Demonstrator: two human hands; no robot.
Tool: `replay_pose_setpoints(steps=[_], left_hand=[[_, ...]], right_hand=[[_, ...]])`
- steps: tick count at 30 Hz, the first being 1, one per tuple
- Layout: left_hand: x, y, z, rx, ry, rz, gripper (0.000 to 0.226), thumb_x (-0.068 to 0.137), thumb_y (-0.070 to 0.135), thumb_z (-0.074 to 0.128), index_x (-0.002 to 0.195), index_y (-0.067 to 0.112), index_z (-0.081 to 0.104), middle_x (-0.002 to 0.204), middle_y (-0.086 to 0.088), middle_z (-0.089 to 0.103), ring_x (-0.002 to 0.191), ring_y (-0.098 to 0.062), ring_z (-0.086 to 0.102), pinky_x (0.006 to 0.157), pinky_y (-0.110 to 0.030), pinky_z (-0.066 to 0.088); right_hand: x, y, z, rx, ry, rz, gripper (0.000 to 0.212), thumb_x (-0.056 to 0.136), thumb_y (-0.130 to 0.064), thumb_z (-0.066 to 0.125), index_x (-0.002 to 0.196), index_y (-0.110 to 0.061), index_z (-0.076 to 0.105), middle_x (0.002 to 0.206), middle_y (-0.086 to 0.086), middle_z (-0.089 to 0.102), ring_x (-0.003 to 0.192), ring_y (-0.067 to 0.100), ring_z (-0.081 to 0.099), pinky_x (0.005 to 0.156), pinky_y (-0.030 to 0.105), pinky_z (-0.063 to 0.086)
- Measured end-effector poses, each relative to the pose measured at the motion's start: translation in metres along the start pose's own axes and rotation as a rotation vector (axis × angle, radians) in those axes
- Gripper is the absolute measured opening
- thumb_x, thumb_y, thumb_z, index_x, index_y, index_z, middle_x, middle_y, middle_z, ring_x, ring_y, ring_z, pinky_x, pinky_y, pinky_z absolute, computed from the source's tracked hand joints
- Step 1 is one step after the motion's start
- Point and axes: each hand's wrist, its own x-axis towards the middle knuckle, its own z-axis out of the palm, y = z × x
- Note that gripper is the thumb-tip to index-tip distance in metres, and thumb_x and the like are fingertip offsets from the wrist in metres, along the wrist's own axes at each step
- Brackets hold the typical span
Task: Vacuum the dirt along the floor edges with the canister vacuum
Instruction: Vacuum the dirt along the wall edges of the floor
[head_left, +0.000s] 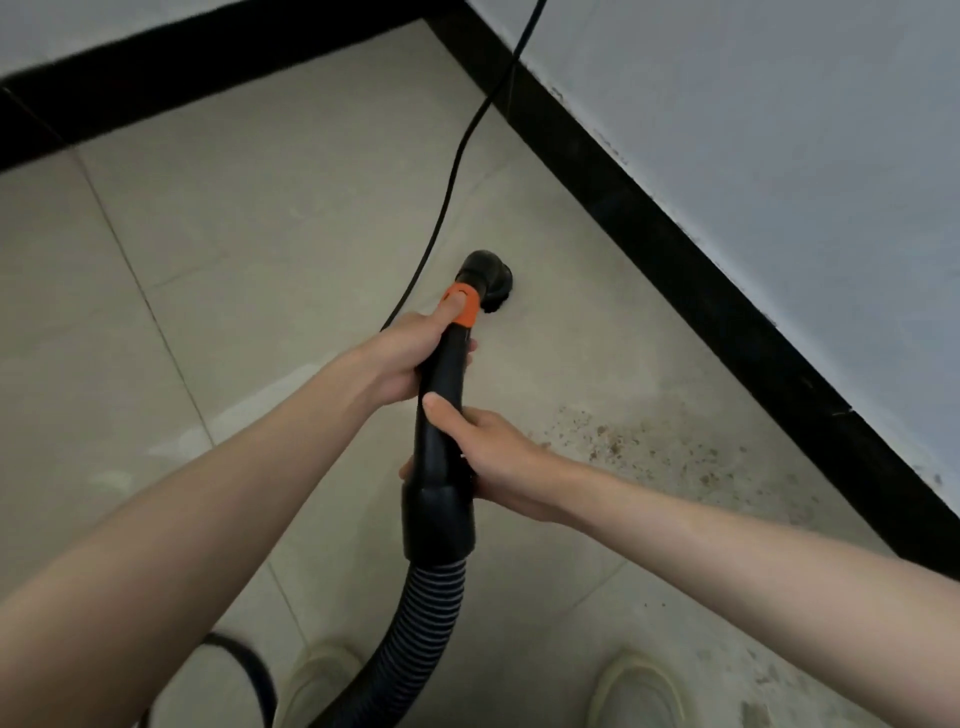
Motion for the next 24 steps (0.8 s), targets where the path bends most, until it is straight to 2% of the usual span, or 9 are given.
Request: replay_pose_setpoints(steps=[4, 8, 10, 13, 16, 20, 24], left_hand=[[-0.008, 0.019, -0.015, 0.008, -0.098, -0.051, 0.027, 0.099, 0.028, 0.046, 0.095, 0.004, 0.057, 0.086, -0.007, 0.060, 0.073, -0.014, 0.057, 0.068, -0.022, 0.050], [-0.029, 0.049, -0.022, 0.061, -0.103, -0.064, 0.023, 0.099, 0.020, 0.046, 0.099, 0.002, 0.059, 0.089, -0.008, 0.060, 0.077, -0.014, 0.057, 0.071, -0.023, 0.048], [-0.046, 0.069, -0.023, 0.052, -0.106, -0.077, 0.019, 0.099, 0.016, 0.046, 0.102, 0.001, 0.058, 0.091, -0.009, 0.060, 0.080, -0.015, 0.057, 0.074, -0.024, 0.049], [-0.080, 0.100, -0.024, 0.037, -0.113, -0.065, 0.013, 0.097, 0.009, 0.047, 0.097, 0.003, 0.059, 0.091, -0.008, 0.060, 0.083, -0.016, 0.058, 0.079, -0.023, 0.048], [-0.126, 0.131, -0.029, 0.047, -0.126, -0.032, 0.012, 0.096, 0.008, 0.050, 0.098, 0.006, 0.062, 0.093, -0.005, 0.063, 0.088, -0.014, 0.059, 0.085, -0.021, 0.047], [-0.205, 0.169, -0.052, 0.091, -0.101, 0.037, 0.023, 0.097, 0.012, 0.049, 0.115, 0.006, 0.060, 0.105, -0.005, 0.066, 0.093, -0.014, 0.062, 0.086, -0.020, 0.049], [-0.300, 0.185, -0.086, 0.070, 0.070, 0.047, 0.042, 0.096, 0.027, 0.051, 0.134, 0.009, 0.049, 0.119, -0.003, 0.063, 0.104, -0.018, 0.061, 0.098, -0.032, 0.046]], right_hand=[[0.006, -0.030, -0.001, 0.161, -0.148, 0.055, 0.040, 0.101, -0.041, 0.042, 0.118, -0.005, 0.049, 0.098, 0.011, 0.067, 0.093, 0.020, 0.066, 0.088, 0.032, 0.053], [-0.003, -0.065, 0.010, 0.237, -0.144, 0.141, 0.038, 0.101, -0.034, 0.046, 0.120, -0.001, 0.050, 0.110, 0.016, 0.061, 0.105, 0.027, 0.060, 0.093, 0.035, 0.050], [-0.015, -0.081, 0.017, 0.239, -0.122, 0.158, 0.031, 0.101, -0.031, 0.048, 0.113, -0.003, 0.053, 0.105, 0.013, 0.061, 0.100, 0.024, 0.060, 0.090, 0.033, 0.050], [-0.040, -0.107, 0.028, 0.206, -0.108, 0.144, 0.019, 0.099, -0.024, 0.053, 0.103, -0.007, 0.057, 0.095, 0.006, 0.064, 0.090, 0.017, 0.062, 0.088, 0.030, 0.051], [-0.073, -0.141, 0.047, 0.137, -0.117, 0.132, 0.013, 0.098, -0.020, 0.056, 0.103, -0.009, 0.059, 0.094, 0.002, 0.067, 0.086, 0.012, 0.064, 0.090, 0.030, 0.051], [-0.123, -0.194, 0.083, 0.129, -0.127, 0.123, 0.010, 0.099, -0.021, 0.052, 0.103, -0.013, 0.058, 0.095, 0.001, 0.066, 0.087, 0.011, 0.064, 0.093, 0.033, 0.050], [-0.170, -0.264, 0.120, 0.212, -0.135, 0.108, 0.020, 0.101, -0.028, 0.046, 0.099, -0.014, 0.060, 0.090, 0.000, 0.071, 0.084, 0.012, 0.066, 0.081, 0.031, 0.053]])
